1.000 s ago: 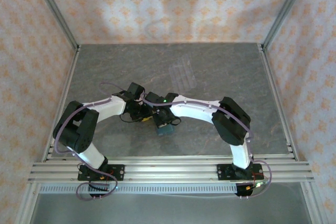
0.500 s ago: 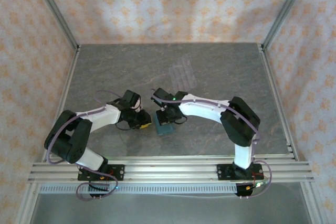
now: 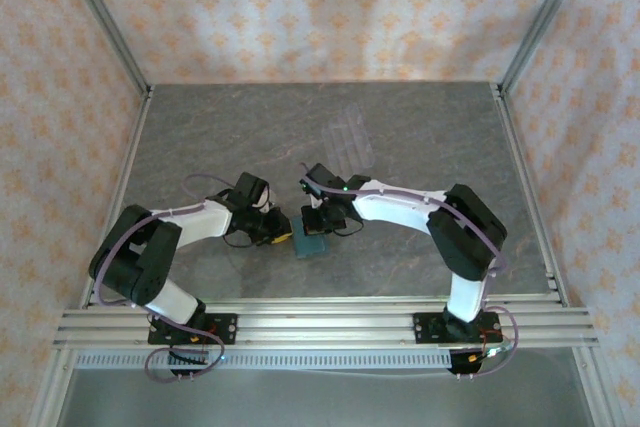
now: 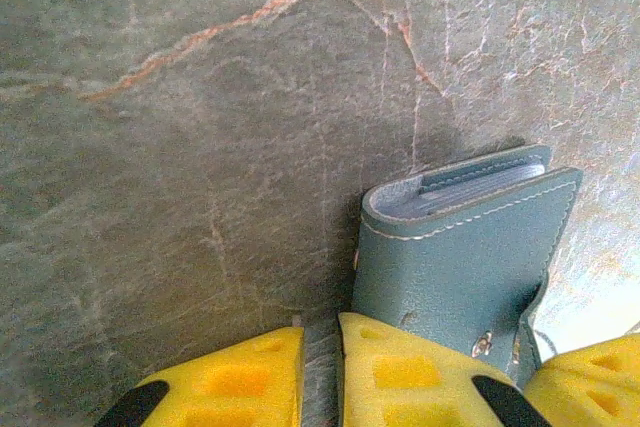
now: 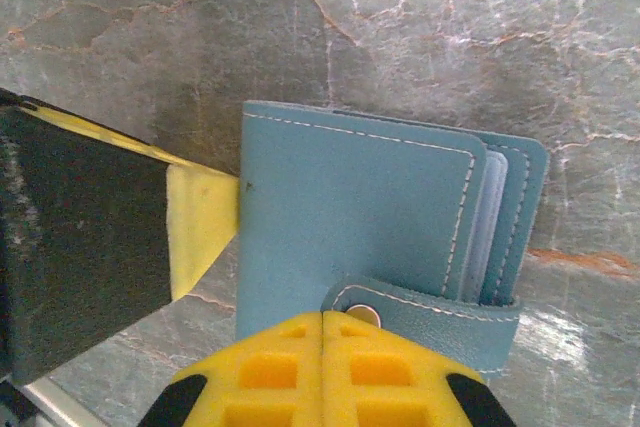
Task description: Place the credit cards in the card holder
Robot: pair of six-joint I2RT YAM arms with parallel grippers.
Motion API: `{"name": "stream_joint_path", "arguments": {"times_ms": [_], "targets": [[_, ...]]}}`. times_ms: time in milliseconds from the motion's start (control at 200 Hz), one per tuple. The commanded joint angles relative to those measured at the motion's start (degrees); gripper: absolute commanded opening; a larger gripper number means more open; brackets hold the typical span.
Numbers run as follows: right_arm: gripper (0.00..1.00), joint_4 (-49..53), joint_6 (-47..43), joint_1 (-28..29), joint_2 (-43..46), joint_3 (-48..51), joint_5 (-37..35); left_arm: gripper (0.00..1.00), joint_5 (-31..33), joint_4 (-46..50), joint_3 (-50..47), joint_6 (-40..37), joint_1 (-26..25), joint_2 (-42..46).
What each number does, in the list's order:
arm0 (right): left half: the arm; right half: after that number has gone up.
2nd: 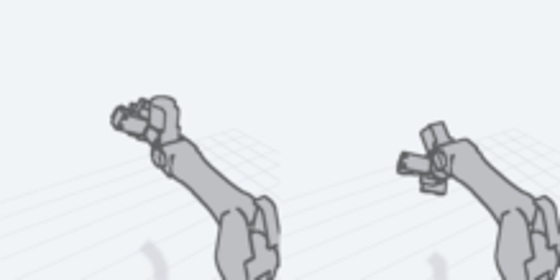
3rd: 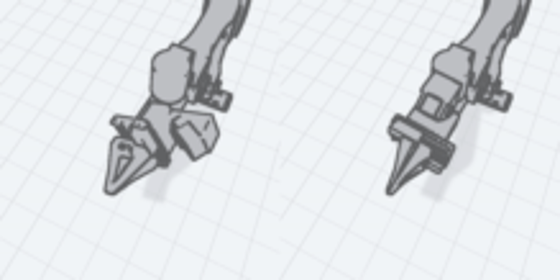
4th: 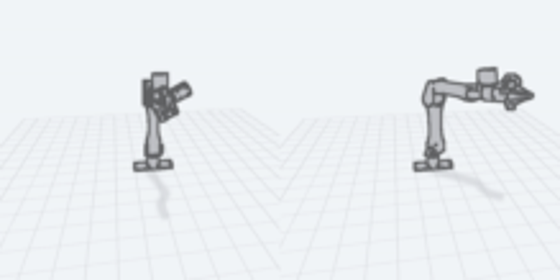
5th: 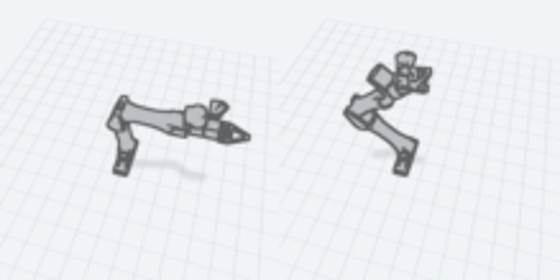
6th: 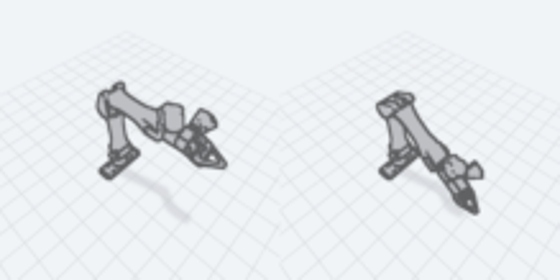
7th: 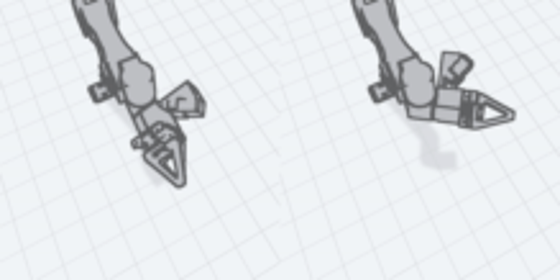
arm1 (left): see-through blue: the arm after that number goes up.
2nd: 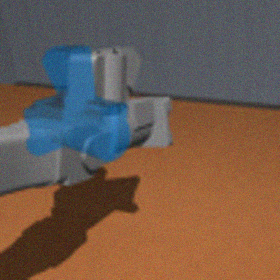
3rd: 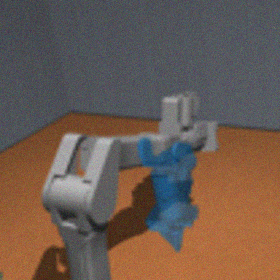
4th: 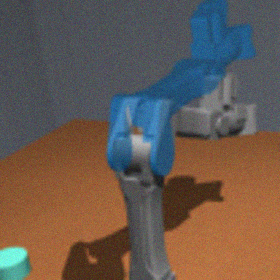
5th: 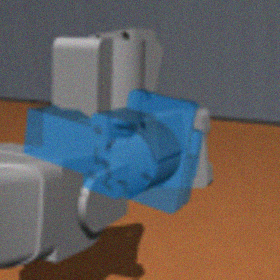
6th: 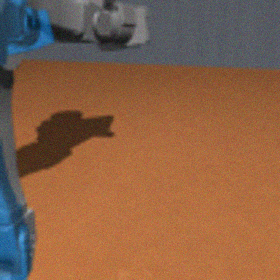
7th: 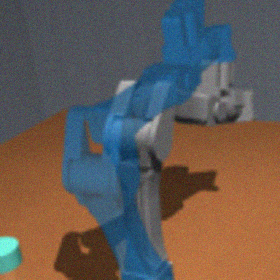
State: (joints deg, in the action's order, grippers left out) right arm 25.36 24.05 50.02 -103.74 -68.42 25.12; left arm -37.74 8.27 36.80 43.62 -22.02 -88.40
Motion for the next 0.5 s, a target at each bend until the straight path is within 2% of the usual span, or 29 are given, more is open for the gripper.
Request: {"name": "stream_joint_path", "arguments": {"times_ms": [0,495], "targets": [[0.00,-3.30,1.70,-0.69,1.99,1.64,3.07,0.16,-0.50,-1.44,0.63,0.42,-0.58,-1.52],[0.00,-11.50,5.62,-3.18,2.03,6.53,9.42,0.14,1.91,-3.91,2.23,2.79,-5.45,-5.00]]}}
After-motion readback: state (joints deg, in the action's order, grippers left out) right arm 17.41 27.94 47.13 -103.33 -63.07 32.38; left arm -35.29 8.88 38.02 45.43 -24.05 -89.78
